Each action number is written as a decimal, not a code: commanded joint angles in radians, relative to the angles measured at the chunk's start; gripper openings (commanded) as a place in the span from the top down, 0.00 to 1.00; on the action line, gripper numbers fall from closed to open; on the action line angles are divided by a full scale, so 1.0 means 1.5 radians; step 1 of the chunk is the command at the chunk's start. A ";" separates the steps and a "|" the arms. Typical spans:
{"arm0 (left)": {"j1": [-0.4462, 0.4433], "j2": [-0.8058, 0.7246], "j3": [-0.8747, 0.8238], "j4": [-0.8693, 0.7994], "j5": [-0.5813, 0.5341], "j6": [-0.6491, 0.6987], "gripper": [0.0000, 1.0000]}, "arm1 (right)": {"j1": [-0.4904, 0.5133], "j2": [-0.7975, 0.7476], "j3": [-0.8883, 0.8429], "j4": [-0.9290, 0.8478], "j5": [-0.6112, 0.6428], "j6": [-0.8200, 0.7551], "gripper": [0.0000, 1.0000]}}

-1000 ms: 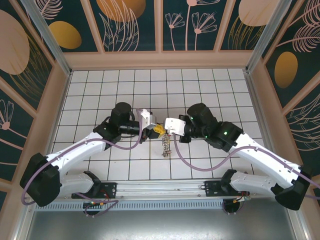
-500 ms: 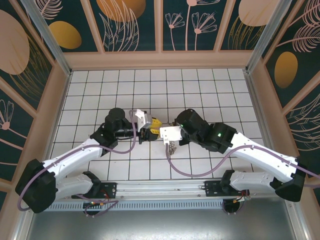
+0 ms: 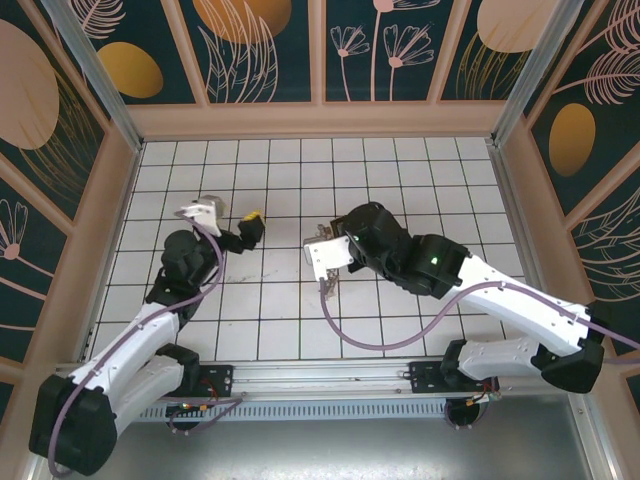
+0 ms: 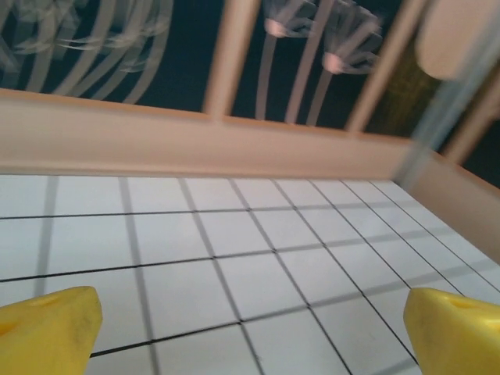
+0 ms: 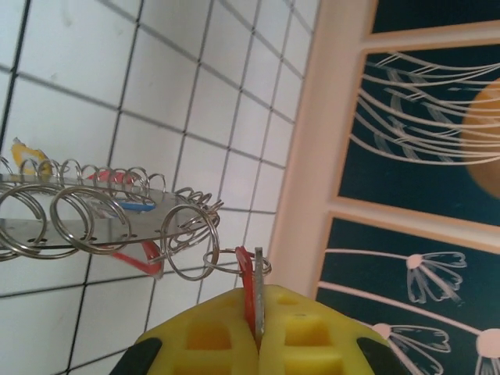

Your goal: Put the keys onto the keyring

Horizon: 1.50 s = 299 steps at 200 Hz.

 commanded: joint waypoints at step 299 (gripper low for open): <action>0.277 -0.074 -0.085 -0.218 -0.210 -0.100 0.01 | -0.012 0.394 -0.142 -0.062 -0.373 0.365 0.96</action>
